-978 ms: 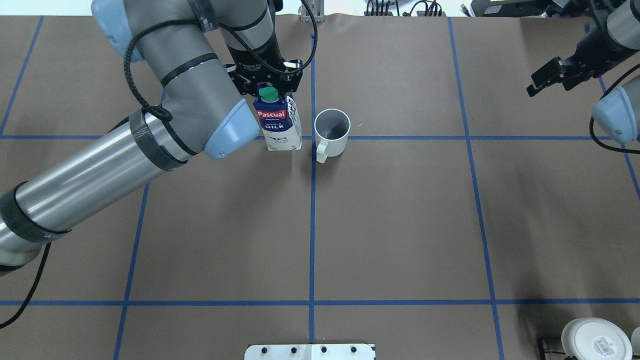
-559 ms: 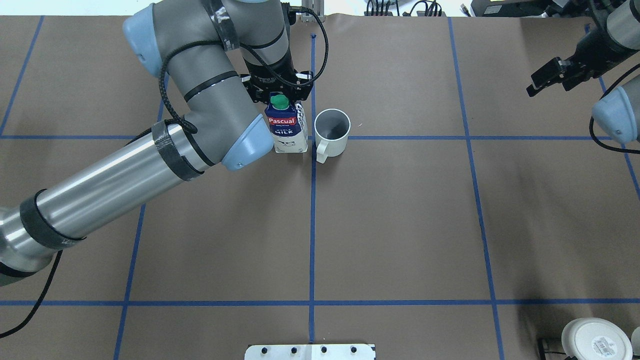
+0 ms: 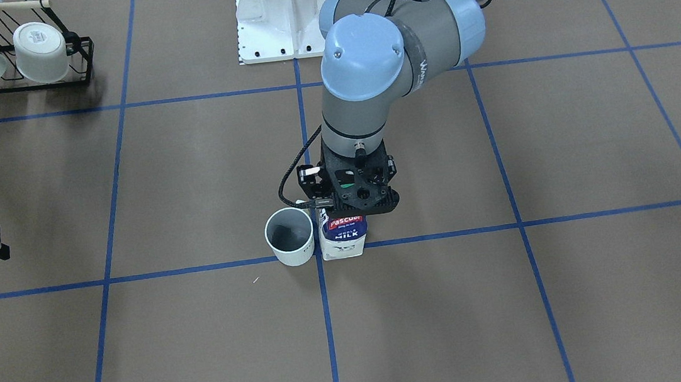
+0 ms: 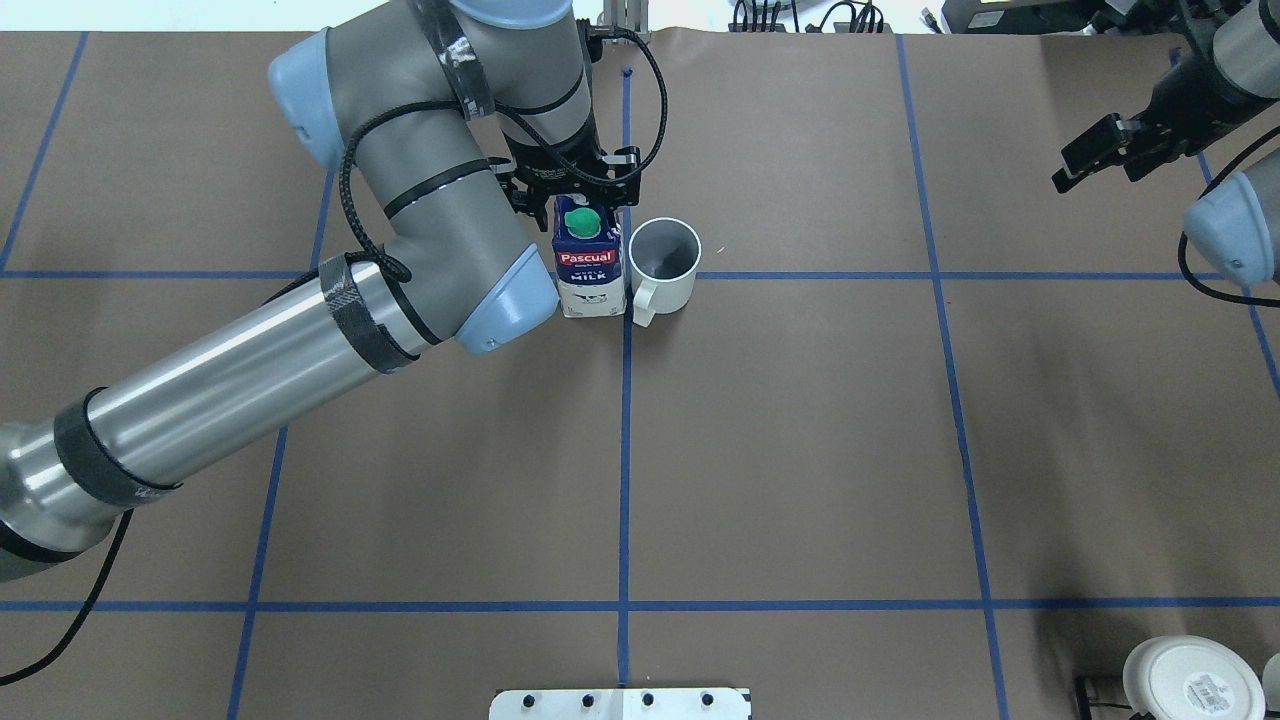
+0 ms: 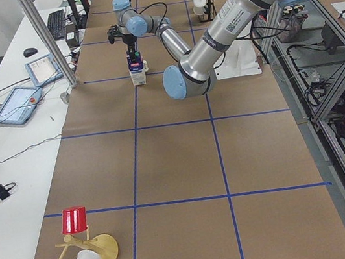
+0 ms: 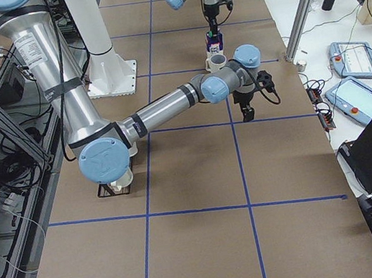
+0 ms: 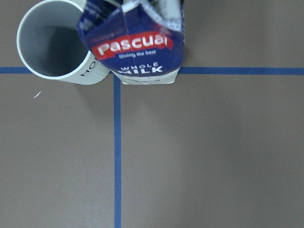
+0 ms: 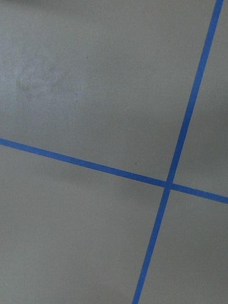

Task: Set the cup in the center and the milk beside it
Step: 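Open the left gripper and withdraw the left arm away from the carton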

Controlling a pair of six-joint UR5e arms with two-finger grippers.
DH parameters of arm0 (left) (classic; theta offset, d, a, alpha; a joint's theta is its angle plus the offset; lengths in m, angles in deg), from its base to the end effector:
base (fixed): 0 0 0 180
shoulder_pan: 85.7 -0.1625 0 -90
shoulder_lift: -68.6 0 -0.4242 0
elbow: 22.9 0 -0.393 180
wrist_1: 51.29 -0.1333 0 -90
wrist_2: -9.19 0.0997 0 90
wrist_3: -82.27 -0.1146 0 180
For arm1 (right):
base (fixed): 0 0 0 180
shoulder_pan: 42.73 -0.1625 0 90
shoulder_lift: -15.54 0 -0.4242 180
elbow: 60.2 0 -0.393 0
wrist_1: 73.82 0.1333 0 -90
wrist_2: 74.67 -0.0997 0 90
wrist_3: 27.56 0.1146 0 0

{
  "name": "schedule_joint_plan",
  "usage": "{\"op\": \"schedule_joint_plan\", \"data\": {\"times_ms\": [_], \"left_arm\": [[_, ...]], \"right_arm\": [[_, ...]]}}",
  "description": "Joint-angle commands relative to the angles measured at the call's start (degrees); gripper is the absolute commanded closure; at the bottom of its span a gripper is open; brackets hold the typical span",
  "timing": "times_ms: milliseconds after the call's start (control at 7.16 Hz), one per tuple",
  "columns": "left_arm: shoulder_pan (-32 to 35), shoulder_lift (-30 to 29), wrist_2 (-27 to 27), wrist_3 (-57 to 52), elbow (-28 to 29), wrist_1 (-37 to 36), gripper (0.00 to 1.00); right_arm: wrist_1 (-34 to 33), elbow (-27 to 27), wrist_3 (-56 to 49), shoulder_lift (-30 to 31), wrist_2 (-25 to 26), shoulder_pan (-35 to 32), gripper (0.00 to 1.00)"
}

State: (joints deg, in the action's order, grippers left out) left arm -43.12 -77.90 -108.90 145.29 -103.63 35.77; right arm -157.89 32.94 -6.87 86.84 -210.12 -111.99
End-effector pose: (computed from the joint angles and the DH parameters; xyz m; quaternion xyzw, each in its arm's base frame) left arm 0.5078 -0.5744 0.1109 0.0240 0.4286 -0.0313 0.9026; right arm -0.1736 -0.6042 0.4428 0.0744 -0.4291 -0.0931 0.8954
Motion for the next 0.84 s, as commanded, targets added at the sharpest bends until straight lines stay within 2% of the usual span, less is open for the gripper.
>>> {"op": "schedule_joint_plan", "data": {"times_ms": [0, 140, 279, 419, 559, 699], "left_arm": [[2.5, 0.2, -1.3, 0.7, -3.7, -0.8, 0.01], [5.6, 1.2, -6.1, -0.4, -5.6, -1.7, 0.01], [10.2, 6.5, -7.8, -6.4, -12.2, -2.7, 0.01], [14.9, 17.0, -7.7, -15.7, -20.7, -2.8, 0.01], [18.8, 26.3, -7.7, -24.2, -25.1, -2.4, 0.01], [23.0, 34.8, -8.0, -30.0, -26.8, -1.1, 0.01]], "right_arm": [[-0.7, -0.6, -0.1, 0.2, -0.7, -0.3, 0.00], [-0.7, -1.4, -0.2, 0.6, 0.4, -0.5, 0.00], [-2.1, -3.6, -1.1, 0.6, 1.6, -2.5, 0.00], [-2.2, -6.1, -5.3, 2.7, 2.7, -5.4, 0.00], [-1.8, -8.3, -7.8, 5.0, 2.6, -9.1, 0.00], [-1.7, -7.7, -7.6, 5.2, 2.6, -9.9, 0.00]]}}
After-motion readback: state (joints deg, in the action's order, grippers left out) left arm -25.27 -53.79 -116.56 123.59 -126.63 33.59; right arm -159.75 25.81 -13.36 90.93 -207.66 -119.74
